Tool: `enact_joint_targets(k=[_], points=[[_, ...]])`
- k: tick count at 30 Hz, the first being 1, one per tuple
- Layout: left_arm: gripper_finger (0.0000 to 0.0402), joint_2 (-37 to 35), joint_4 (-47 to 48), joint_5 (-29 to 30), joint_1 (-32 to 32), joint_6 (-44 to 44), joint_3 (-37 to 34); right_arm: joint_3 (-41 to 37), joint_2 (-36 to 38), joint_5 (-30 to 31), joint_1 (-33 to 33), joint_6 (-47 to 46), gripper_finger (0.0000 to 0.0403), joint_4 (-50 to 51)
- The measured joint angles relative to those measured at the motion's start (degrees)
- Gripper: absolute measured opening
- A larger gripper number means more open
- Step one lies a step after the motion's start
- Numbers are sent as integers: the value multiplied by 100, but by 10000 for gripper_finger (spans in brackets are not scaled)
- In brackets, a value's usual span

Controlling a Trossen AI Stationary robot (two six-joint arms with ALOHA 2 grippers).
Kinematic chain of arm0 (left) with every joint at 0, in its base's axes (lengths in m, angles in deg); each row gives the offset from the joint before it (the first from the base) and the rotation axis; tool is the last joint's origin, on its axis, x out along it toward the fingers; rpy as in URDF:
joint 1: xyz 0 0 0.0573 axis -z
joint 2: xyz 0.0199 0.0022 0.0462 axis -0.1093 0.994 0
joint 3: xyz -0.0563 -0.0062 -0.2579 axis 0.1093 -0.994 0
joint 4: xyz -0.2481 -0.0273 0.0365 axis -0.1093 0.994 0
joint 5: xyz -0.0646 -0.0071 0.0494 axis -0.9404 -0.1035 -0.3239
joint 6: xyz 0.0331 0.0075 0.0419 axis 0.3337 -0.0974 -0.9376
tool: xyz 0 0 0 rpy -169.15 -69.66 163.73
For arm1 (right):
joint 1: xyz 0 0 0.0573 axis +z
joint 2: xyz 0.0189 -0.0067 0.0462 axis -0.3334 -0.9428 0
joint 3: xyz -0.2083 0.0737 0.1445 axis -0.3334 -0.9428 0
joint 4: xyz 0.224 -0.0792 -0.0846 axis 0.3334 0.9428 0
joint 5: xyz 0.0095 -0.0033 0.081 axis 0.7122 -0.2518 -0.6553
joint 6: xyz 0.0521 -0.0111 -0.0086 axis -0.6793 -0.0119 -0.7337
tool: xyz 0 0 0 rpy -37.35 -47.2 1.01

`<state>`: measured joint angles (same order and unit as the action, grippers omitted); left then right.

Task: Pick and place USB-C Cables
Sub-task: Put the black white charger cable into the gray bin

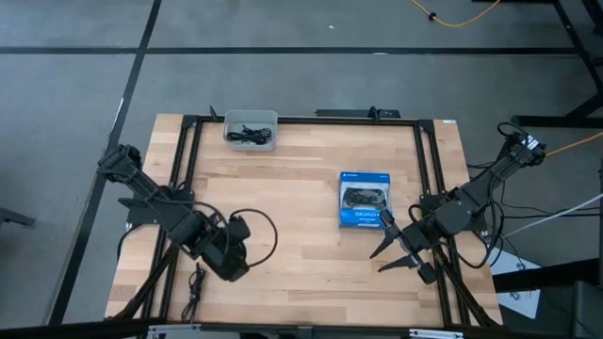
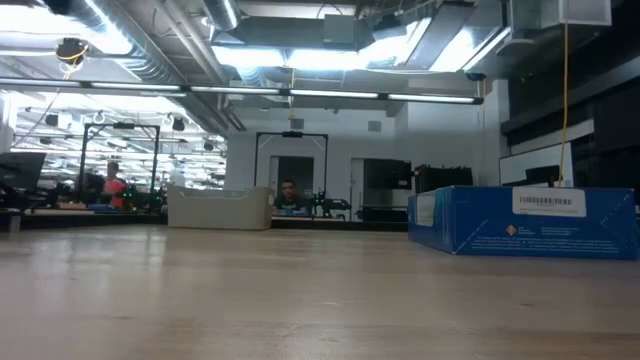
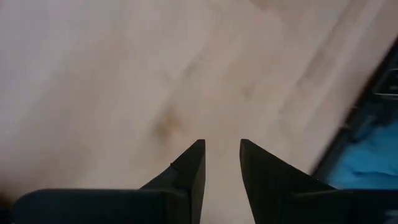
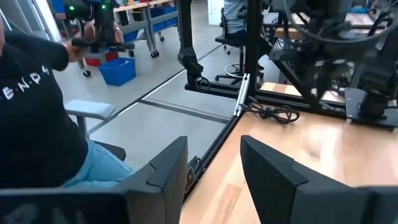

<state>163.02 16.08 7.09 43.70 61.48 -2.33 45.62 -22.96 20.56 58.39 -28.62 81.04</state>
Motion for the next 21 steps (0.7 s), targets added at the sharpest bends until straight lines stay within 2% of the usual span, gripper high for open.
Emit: enact_joint_targets(k=[5, 11, 15, 21], points=[[92, 35, -199, -371, 271, 930, 0, 0, 0, 2, 0, 262, 153, 0], [92, 118, -195, -368, 505, 1593, 2, 0, 0, 2, 0, 251, 153, -12], [92, 223, -178, -372, 633, 1624, 5, 2, 0, 3, 0, -66, 153, -207], [92, 495, -177, -374, 762, 1609, 0, 2, -2, 5, 0, -33, 153, -315]])
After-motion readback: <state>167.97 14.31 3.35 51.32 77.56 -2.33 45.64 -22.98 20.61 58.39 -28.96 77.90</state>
